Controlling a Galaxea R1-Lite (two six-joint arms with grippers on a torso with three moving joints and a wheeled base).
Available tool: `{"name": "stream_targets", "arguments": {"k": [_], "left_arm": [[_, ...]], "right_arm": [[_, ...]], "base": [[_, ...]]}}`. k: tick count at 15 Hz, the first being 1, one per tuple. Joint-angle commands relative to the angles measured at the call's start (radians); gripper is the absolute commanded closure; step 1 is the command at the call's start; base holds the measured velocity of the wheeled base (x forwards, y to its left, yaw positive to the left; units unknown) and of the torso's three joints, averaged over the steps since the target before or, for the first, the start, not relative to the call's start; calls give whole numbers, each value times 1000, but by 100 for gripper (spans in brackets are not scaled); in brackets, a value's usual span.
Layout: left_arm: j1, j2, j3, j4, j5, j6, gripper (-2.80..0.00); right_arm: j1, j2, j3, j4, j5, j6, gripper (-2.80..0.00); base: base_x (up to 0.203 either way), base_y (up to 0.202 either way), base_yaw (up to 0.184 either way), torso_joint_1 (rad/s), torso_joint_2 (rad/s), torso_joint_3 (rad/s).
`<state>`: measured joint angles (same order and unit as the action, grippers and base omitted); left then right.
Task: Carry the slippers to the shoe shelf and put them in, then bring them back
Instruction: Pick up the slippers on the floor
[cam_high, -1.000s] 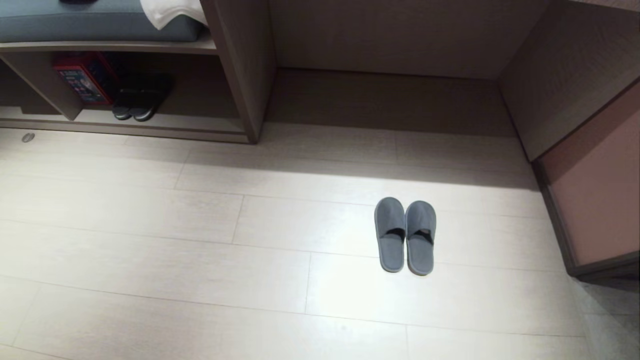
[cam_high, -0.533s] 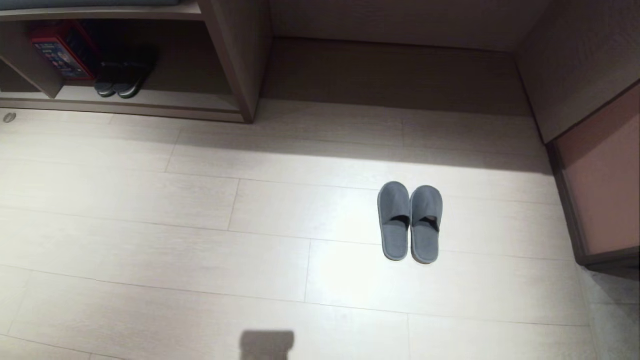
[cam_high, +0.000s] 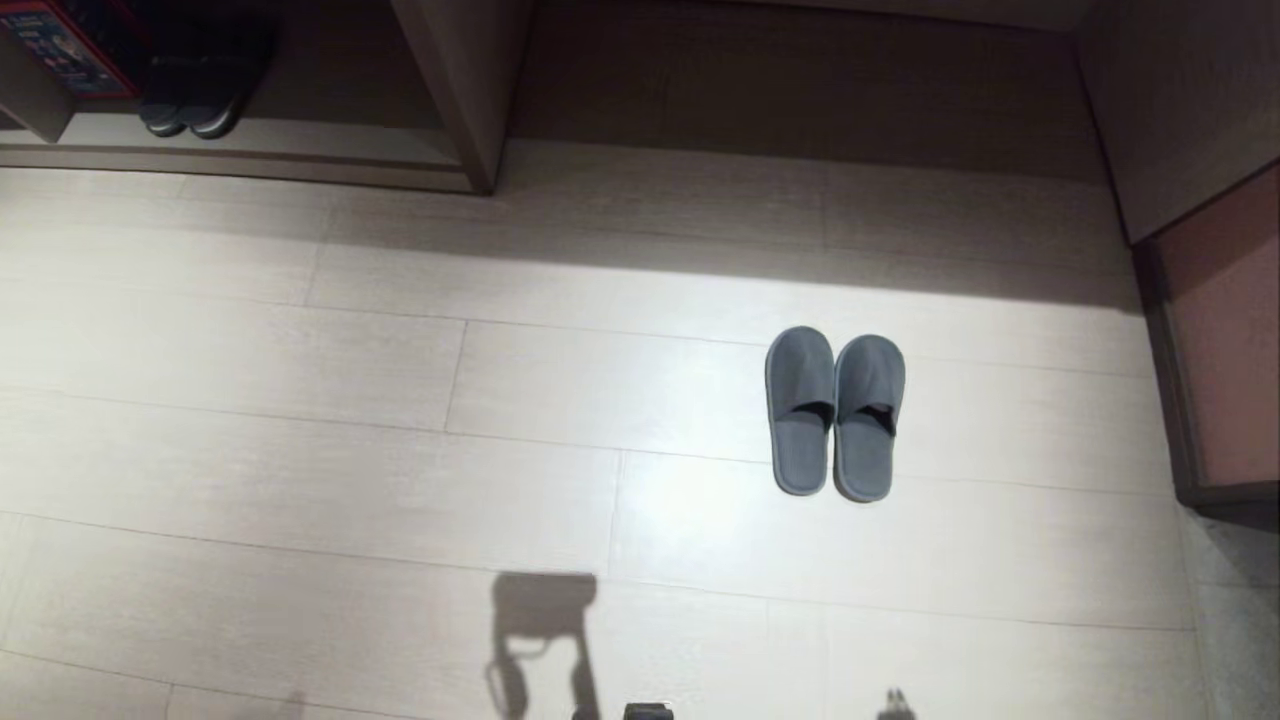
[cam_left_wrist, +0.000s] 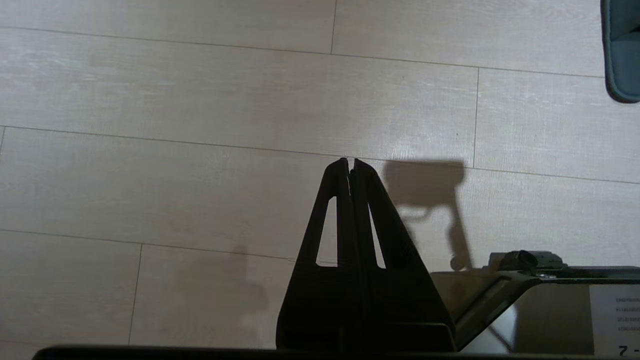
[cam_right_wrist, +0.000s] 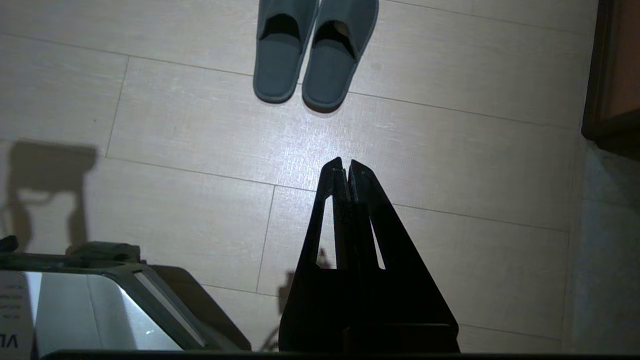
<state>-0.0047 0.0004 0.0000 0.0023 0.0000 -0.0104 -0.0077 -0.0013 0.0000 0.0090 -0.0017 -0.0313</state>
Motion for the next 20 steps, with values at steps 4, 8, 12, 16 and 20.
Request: {"name": "stream_targets", "arguments": {"k": [4,8,12,16,20], "left_arm": [[0,0,2,1,0,0,0],[0,0,2,1,2,0,0],[0,0,2,1,0,0,0],[0,0,2,1,0,0,0],[0,0,2,1,0,0,0]], "right_arm": [[0,-3,2,0,0,-1,0],[0,-2,2,0,0,1,0],[0,-2,2,0,0,4,0],[0,-2,2,0,0,2,0],[0,-2,2,0,0,2,0]], "base": [[0,0,0,5,2,-200],[0,0,0,0,4,-195],[0,0,0,4,3,-195],[0,0,0,3,2,-197],[0,0,0,1,4,-196]]}}
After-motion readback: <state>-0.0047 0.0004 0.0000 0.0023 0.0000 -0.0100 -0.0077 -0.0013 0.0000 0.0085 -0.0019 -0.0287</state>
